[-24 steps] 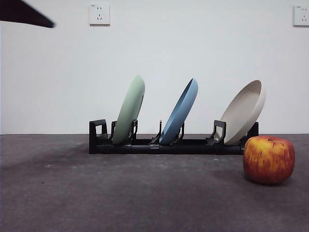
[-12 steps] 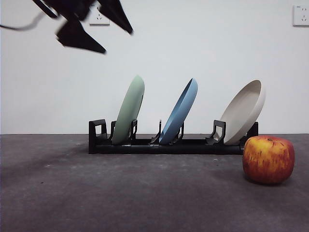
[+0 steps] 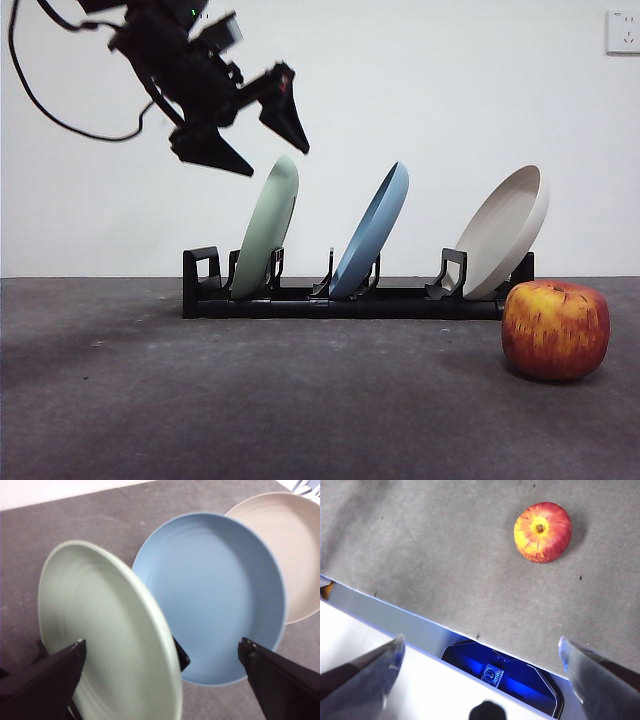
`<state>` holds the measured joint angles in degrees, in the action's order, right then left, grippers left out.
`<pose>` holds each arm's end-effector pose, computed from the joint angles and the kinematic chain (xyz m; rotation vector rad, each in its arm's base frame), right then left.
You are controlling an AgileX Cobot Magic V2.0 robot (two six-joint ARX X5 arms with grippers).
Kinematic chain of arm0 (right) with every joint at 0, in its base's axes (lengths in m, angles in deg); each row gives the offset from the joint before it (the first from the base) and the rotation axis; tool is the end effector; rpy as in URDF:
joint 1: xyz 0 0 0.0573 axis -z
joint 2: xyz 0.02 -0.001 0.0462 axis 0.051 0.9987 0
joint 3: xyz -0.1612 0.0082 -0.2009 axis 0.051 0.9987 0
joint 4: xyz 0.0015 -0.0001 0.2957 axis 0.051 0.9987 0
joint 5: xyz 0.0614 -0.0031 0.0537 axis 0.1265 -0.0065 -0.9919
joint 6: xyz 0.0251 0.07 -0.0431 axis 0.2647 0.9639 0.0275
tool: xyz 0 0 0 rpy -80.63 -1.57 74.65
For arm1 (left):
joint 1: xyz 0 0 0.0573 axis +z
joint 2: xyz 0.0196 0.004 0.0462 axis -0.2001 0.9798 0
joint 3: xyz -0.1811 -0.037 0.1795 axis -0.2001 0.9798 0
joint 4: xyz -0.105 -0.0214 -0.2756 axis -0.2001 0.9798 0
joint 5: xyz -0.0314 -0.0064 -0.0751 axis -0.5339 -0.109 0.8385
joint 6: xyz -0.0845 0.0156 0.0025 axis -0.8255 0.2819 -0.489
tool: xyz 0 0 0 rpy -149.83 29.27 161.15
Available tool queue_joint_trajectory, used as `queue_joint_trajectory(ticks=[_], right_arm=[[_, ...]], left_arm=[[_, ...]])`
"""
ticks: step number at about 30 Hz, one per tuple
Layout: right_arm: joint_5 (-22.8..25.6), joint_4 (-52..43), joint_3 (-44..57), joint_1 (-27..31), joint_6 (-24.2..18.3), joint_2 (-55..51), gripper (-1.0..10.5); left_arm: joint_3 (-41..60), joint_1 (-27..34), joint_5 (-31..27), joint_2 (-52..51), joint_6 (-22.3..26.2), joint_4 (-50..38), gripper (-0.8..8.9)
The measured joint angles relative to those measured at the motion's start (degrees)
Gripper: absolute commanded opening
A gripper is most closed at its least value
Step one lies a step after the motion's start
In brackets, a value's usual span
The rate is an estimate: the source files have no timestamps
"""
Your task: Take the green plate from the plate rack,put the plate on the table,take the apple from the table,put the apple in the plate
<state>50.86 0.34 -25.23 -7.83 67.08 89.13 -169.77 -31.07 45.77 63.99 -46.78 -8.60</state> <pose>0.1521 0.0458 0.2791 0.0887 0.9567 0.5577 0.4722 -0.1933 0.2466 -0.0102 0.5835 -0.6607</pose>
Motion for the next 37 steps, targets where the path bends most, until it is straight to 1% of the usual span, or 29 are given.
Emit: queue_joint_trajectory(ticks=[5, 6, 10, 11, 13, 15, 16, 19, 25, 27, 32, 37], right_arm=[[0.00, -0.04, 0.00, 0.00, 0.02, 0.00, 7.2], [0.00, -0.15, 0.00, 0.00, 0.02, 0.00, 7.2], [0.02, -0.52, 0.00, 0.00, 0.02, 0.00, 7.2], [0.02, -0.61, 0.00, 0.00, 0.02, 0.02, 7.2], [0.00, -0.79, 0.00, 0.00, 0.02, 0.00, 7.2], [0.00, -0.81, 0.00, 0.00, 0.02, 0.00, 7.2], [0.00, -0.81, 0.00, 0.00, 0.04, 0.00, 7.2], [0.00, -0.81, 0.00, 0.00, 0.02, 0.00, 7.2], [0.00, -0.81, 0.00, 0.00, 0.02, 0.00, 7.2], [0.00, -0.81, 0.00, 0.00, 0.02, 0.00, 7.2], [0.00, -0.81, 0.00, 0.00, 0.02, 0.00, 7.2], [0.00, -0.81, 0.00, 0.00, 0.02, 0.00, 7.2]], left_arm=[[0.00, -0.94, -1.49, 2.23, -0.02, -0.48, 5.91], [0.00, -1.22, -2.27, 2.45, -0.02, -0.46, 5.57], [0.00, -1.95, -2.73, 2.56, 0.02, -0.55, 2.36], [0.00, -2.08, -2.73, 2.54, 0.04, -0.52, 1.85], [0.00, -2.21, -2.67, 2.54, 0.04, -0.50, 1.48], [0.00, -2.21, -2.67, 2.54, 0.04, -0.50, 1.46], [0.00, -2.21, -2.67, 2.54, 0.04, -0.46, 1.27], [0.00, -2.19, -2.58, 2.54, 0.00, -0.24, 0.00], [0.00, -2.14, 1.03, 2.54, -0.09, -0.13, -0.08], [0.00, -2.08, 1.18, 2.54, -1.22, 0.17, -0.08], [0.00, -1.68, 2.23, 2.54, -1.73, -0.04, -0.09], [-0.04, -1.36, 2.71, 2.23, -3.45, 0.09, -0.08]])
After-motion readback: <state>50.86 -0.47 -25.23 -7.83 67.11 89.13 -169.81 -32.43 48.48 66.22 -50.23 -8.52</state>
